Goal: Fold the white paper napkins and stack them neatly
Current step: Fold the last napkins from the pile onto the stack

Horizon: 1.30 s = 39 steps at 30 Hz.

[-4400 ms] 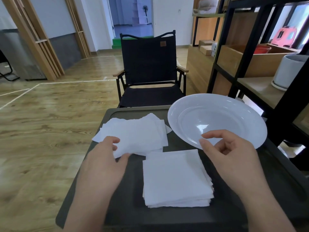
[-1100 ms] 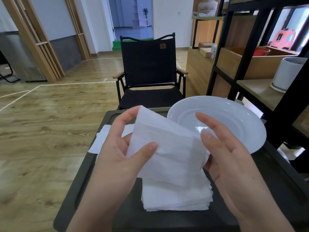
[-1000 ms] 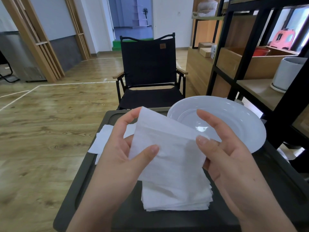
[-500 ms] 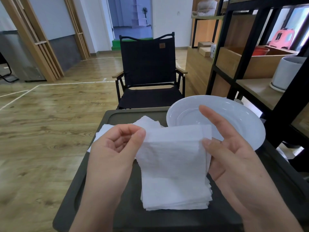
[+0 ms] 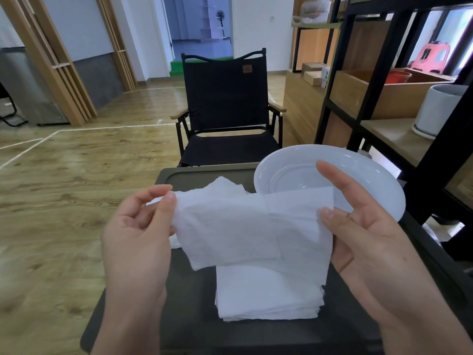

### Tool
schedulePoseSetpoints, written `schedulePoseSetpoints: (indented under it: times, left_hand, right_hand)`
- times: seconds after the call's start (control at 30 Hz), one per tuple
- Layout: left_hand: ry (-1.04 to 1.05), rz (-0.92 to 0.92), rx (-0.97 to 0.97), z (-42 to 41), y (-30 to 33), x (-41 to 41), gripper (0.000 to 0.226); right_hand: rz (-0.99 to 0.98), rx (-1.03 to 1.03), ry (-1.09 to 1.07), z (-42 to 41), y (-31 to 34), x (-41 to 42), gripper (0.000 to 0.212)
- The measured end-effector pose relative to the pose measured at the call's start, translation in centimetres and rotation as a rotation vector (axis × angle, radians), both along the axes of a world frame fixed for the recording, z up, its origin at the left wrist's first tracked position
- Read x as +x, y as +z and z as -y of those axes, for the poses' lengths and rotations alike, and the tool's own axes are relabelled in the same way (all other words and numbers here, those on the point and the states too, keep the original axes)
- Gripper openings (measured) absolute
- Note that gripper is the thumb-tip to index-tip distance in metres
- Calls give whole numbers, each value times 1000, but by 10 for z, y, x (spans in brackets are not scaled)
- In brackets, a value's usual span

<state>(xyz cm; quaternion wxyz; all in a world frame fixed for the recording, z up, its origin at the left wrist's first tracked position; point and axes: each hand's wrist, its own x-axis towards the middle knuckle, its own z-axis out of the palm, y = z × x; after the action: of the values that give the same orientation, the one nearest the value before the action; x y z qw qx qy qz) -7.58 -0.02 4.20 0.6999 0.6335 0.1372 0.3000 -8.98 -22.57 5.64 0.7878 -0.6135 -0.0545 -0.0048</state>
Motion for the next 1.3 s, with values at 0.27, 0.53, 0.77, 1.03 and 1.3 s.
schedulePoseSetpoints:
  times: [0.27,0.53,0.77,1.03,1.3]
  left_hand:
    - [244,-167,0,-37,-32,14,21]
    - [181,-485,635,-17,-21,1,57]
    - [-422,78,630,28,8,-15,33]
    - [-340,118,639,26,3,-11,6]
    - [-329,196,684,23,2,-12,21]
  right_hand:
    - [-8,-49,-113,4,3,-1,45]
    - [22,-95,-133,2,6,-2,44]
    - [19,-85,-95,-2,4,-3,41]
    - [19,-111,-104,-5,2,-2,37]
    - [7,-6,-87,-11,5,-5,35]
